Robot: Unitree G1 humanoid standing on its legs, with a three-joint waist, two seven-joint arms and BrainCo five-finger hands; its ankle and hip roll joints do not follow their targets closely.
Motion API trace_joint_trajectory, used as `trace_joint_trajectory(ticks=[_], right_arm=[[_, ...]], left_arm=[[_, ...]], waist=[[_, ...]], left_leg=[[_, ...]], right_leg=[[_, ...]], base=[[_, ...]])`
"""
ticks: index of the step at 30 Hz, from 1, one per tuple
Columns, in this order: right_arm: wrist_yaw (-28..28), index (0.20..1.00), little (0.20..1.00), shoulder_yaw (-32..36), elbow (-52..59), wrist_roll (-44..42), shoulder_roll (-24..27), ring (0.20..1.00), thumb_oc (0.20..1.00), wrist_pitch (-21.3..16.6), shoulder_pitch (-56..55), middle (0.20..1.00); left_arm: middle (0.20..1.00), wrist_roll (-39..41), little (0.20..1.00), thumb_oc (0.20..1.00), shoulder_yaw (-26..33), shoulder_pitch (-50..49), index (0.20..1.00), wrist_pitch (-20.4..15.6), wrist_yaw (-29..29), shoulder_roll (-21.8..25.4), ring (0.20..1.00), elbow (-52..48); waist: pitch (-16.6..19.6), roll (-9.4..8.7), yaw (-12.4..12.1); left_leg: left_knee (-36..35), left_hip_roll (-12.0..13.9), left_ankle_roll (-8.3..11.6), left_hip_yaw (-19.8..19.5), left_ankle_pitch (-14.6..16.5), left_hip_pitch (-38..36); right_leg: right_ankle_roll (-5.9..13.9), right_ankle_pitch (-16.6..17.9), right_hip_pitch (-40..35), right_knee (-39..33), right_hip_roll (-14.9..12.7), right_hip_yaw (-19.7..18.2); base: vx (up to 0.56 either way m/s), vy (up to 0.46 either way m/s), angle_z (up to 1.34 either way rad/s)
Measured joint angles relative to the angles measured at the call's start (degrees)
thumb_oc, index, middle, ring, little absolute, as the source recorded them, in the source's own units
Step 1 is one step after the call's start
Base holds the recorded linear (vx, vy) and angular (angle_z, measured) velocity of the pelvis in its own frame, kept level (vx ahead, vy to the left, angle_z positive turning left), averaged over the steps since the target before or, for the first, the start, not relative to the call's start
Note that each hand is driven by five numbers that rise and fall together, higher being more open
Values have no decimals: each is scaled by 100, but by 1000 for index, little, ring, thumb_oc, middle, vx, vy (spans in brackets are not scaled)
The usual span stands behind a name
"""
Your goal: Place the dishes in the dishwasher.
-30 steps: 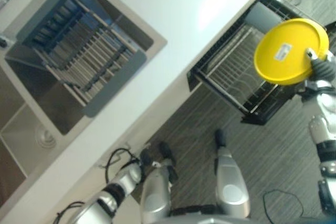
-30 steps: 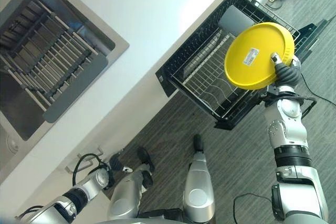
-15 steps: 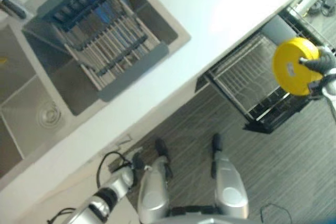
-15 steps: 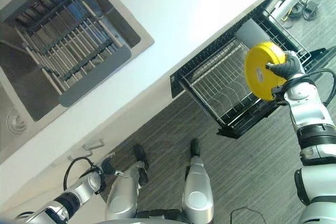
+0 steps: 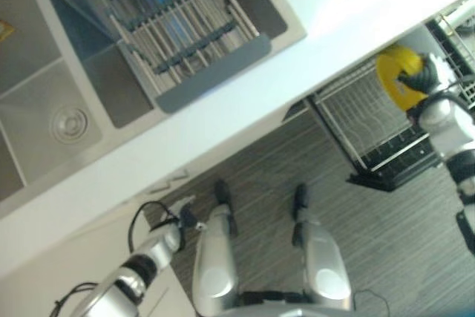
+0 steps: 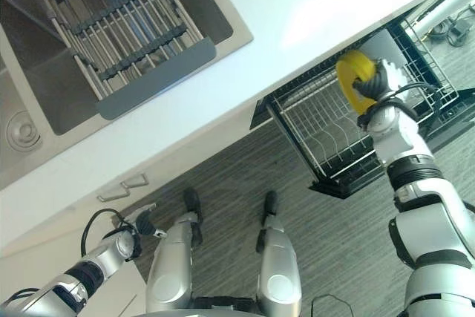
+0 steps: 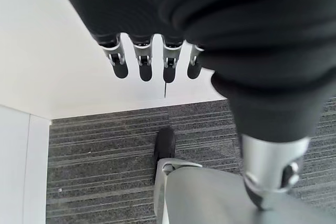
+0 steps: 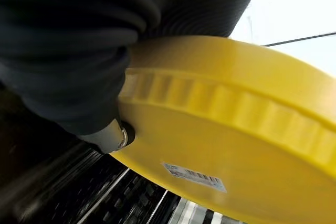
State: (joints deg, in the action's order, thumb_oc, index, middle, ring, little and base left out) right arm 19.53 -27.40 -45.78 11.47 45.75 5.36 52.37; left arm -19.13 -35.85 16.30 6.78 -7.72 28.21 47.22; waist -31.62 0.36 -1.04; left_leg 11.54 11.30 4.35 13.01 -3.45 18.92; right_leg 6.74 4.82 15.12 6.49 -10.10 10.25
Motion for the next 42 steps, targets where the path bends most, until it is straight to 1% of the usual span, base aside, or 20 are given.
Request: trace_joint_trajectory(ticks=[1, 2, 6, 8, 11, 14, 18, 20, 24, 27, 30, 34, 35, 36, 37, 38, 39, 40, 41, 42], right_arm=[[319, 200, 200, -242, -97, 286, -42, 200, 200, -40, 176, 200], [494, 200, 200, -362, -180, 395, -44, 200, 200, -62, 225, 200], [1099, 200, 200, -364, -463, 596, -71, 200, 200, -145, 226, 200], [1580, 200, 200, -348, -608, 798, -81, 200, 200, -185, 226, 200], [2405, 200, 200, -376, -794, 1286, -89, 200, 200, -204, 313, 200], [3288, 200, 200, -368, -826, 1614, -107, 200, 200, 94, 353, 200], [3822, 200, 200, -372, -1008, 1673, -214, 200, 200, 540, 338, 200], [3937, 200, 200, -370, -1306, 1668, -211, 200, 200, 686, 489, 200], [4151, 200, 200, -584, -1715, 1671, -181, 200, 200, 781, 1006, 200], [4163, 200, 200, -595, -1659, 1671, -185, 200, 200, 772, 998, 200], [4157, 200, 200, -597, -1640, 1684, -182, 200, 200, 770, 997, 200], [4124, 200, 200, -707, -1649, 1674, -147, 200, 200, 769, 991, 200], [4100, 294, 294, -769, -1648, 1653, -137, 294, 294, 724, 1013, 294], [4091, 479, 479, -776, -1666, 1649, -123, 479, 479, 641, 1081, 479], [4091, 247, 247, -776, -1666, 1649, -123, 247, 247, 640, 1082, 247], [4010, 247, 247, -793, -1666, 1485, -126, 247, 247, 454, 1105, 247], [3968, 595, 595, -798, -1666, 1431, -128, 595, 595, 397, 1097, 595], [3956, 1000, 1000, -768, -1666, 1285, -120, 1000, 1000, 292, 1089, 1000], [3899, 1000, 1000, -738, -1664, 1178, -124, 1000, 1000, 192, 1077, 1000], [3806, 1000, 1000, -720, -1664, 1052, -127, 1000, 1000, -9, 1069, 1000]], left_arm=[[1000, 28, 1000, 1000, -70, 42, 1000, -40, -76, -48, 1000, 21], [1000, 52, 1000, 1000, -70, 42, 1000, -56, -117, -66, 1000, 30], [1000, 52, 1000, 1000, -76, 48, 1000, -149, -228, -84, 1000, 27], [1000, 51, 1000, 1000, -242, 66, 1000, -215, -346, -60, 1000, -5], [1000, 54, 1000, 1000, -476, 188, 1000, -298, -470, -75, 1000, -13], [1000, 303, 1000, 1000, -531, 179, 1000, -363, -635, -108, 1000, -129], [1000, 334, 1000, 1000, -594, 171, 1000, -448, -784, -131, 1000, -120], [1000, 452, 1000, 1000, -683, 172, 1000, -525, -895, -126, 1000, -107], [1000, 683, 1000, 1000, -734, 70, 1000, -655, -1023, -147, 1000, -116], [1000, 757, 1000, 1000, -681, 6, 1000, -698, -1067, -154, 1000, -120], [1000, 790, 1000, 1000, -697, -9, 1000, -699, -1076, -151, 1000, -152], [1000, 800, 1000, 1000, -691, -42, 1000, -697, -1132, -144, 1000, -216], [1000, 800, 1000, 1000, -696, -47, 1000, -702, -1145, -140, 1000, -221], [1000, 804, 1000, 1000, -694, -49, 1000, -716, -1187, -136, 1000, -228], [1000, 804, 1000, 1000, -694, -49, 1000, -717, -1188, -136, 1000, -228], [1000, 907, 1000, 1000, -695, -64, 1000, -747, -1216, -130, 1000, -264], [1000, 909, 1000, 1000, -695, -65, 1000, -747, -1221, -126, 1000, -284], [1000, 908, 1000, 1000, -693, -69, 1000, -746, -1226, -125, 1000, -303], [1000, 910, 1000, 1000, -693, -73, 1000, -743, -1226, -123, 1000, -316], [1000, 912, 1000, 1000, -690, -82, 1000, -741, -1226, -122, 1000, -346]], waist=[[-19, 123, -28], [-14, 163, -21], [-17, 230, -76], [-14, 296, -67], [-14, 479, -74], [-14, 658, -67], [-5, 676, -80], [-2, 680, -85], [52, 766, -85], [59, 777, -130], [70, 795, -123], [96, 834, -126], [97, 837, -125], [108, 853, -130], [108, 853, -130], [123, 877, -154], [123, 877, -158], [123, 878, -154], [124, 878, -153], [124, 878, -152]], left_leg=[[3, -58, -29, 5, -19, 136], [29, -77, -32, 2, -20, 202], [48, -117, -64, 1, -37, 318], [43, -132, -92, 4, -57, 374], [36, -144, -139, 1, -100, 586], [34, -179, -176, 9, -172, 860], [-135, -284, -231, 50, -277, 913], [-263, -347, -238, 50, -365, 934], [-540, -484, -261, 73, -527, 982], [-558, -491, -265, 74, -538, 987], [-650, -544, -279, 150, -550, 1008], [-659, -563, -281, 179, -551, 1137], [-668, -565, -282, 178, -551, 1150], [-671, -573, -273, 163, -560, 1227], [-671, -572, -273, 163, -560, 1228], [-689, -578, -282, 161, -583, 1320], [-704, -588, -284, 165, -589, 1338], [-725, -599, -286, 167, -596, 1350], [-738, -610, -287, 168, -596, 1352], [-748, -627, -287, 176, -596, 1371]], right_leg=[[31, 31, 139, 22, -59, -7], [42, 41, 196, 26, -82, -6], [41, 39, 332, 79, -133, -12], [39, 35, 416, 115, -147, -21], [36, 32, 664, 197, -161, -28], [34, -8, 1057, 421, -208, -64], [63, -71, 1302, 618, -321, -140], [78, -68, 1387, 637, -353, -141], [69, -164, 1616, 758, -456, -188], [127, -143, 1639, 771, -459, -176], [149, -163, 1769, 822, -526, -242], [164, -179, 1952, 876, -534, -286], [165, -212, 1983, 915, -538, -289], [170, -258, 2090, 993, -549, -291], [170, -258, 2092, 993, -549, -291], [164, -264, 2205, 1037, -551, -293], [164, -271, 2242, 1050, -557, -297], [170, -279, 2269, 1061, -567, -301], [176, -289, 2281, 1065, -575, -301], [182, -294, 2311, 1073, -599, -309]], base=[[-100, 54, 10], [-102, 47, 6], [-55, 29, 1], [-82, 23, -1], [-111, 28, 0], [-87, 38, 1], [-100, 9, 3], [-64, 40, 8], [-37, 12, 5], [-56, 34, 1], [-51, 40, -5], [-37, -15, -2], [0, 0, 0], [-18, 9, 4], [-14, 12, 4], [0, 0, 0], [0, 0, 0], [-15, 37, 2], [-5, 46, 2], [-2, 49, 2]])
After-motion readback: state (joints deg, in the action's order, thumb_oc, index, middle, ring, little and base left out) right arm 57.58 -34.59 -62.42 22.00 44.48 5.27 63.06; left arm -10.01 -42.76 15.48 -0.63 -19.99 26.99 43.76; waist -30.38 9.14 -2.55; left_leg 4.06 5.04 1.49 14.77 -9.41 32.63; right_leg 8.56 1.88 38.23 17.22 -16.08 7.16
